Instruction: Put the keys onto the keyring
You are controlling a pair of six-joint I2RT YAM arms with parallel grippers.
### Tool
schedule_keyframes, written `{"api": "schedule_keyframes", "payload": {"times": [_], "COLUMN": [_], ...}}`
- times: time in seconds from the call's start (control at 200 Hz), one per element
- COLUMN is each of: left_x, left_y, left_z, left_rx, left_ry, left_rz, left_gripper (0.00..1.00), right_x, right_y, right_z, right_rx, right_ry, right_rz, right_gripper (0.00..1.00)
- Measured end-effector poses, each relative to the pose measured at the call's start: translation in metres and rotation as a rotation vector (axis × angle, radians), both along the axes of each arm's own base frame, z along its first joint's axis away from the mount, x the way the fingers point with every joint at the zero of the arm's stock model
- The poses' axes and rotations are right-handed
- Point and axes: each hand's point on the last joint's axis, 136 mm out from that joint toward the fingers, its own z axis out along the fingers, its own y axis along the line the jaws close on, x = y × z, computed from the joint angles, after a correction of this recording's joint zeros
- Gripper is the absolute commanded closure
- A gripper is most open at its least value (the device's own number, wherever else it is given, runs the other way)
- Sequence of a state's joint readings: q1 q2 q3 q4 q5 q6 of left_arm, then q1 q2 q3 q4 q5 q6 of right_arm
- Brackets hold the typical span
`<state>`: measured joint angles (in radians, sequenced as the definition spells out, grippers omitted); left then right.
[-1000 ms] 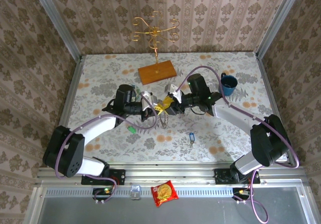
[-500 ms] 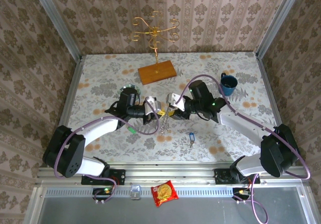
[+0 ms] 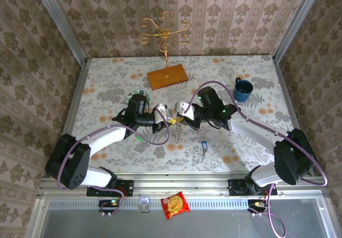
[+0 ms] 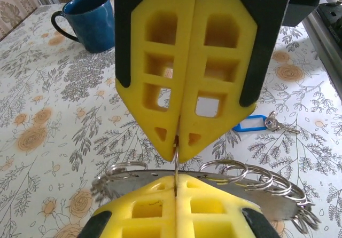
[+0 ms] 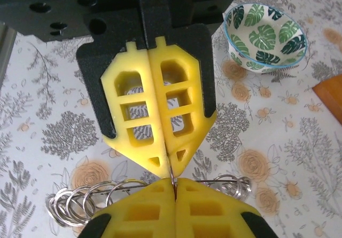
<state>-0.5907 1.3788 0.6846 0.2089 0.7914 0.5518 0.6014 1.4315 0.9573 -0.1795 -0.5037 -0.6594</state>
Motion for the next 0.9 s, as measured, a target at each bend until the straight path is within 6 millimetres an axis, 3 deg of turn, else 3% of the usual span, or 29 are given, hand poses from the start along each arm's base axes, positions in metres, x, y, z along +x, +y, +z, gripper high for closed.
{"api": "schedule_keyframes", "payload": {"times": [0.035, 0.11, 0.225, 0.56, 0.705, 0.775, 0.9], "left_x": [0.000, -0.001, 0.001, 0.002, 0.000, -0.001, 0.000], "left_y": [0.000, 0.000, 0.000, -0.002, -0.002, -0.002, -0.002], "left_z": [-0.001, -0.002, -0.001, 0.002, 0.000, 0.000, -0.003], "left_rx": [0.002, 0.004, 0.000, -0.013, -0.016, -0.017, -0.015], "left_ry": [0.000, -0.001, -0.007, -0.024, -0.012, -0.009, -0.022], "left_rz": [0.000, 0.003, 0.010, 0.010, 0.007, 0.008, 0.015], "left_gripper": [0.99, 0.83, 0.78, 0.79, 0.93, 1.00, 1.00], "right_x": [-0.001, -0.002, -0.003, -0.005, -0.005, -0.003, 0.003], "right_y": [0.000, 0.000, 0.001, 0.004, 0.005, 0.005, -0.006], "right_z": [-0.001, -0.002, -0.002, -0.003, -0.004, -0.004, -0.006], "right_rx": [-0.002, -0.005, -0.006, 0.001, 0.005, 0.007, 0.042], "right_ry": [0.004, 0.008, 0.012, 0.024, 0.036, 0.030, -0.006], "right_rz": [0.000, 0.004, 0.005, 0.009, 0.003, -0.007, -0.089], "right_gripper": [1.00, 1.00, 1.00, 1.00, 1.00, 0.74, 0.57]}}
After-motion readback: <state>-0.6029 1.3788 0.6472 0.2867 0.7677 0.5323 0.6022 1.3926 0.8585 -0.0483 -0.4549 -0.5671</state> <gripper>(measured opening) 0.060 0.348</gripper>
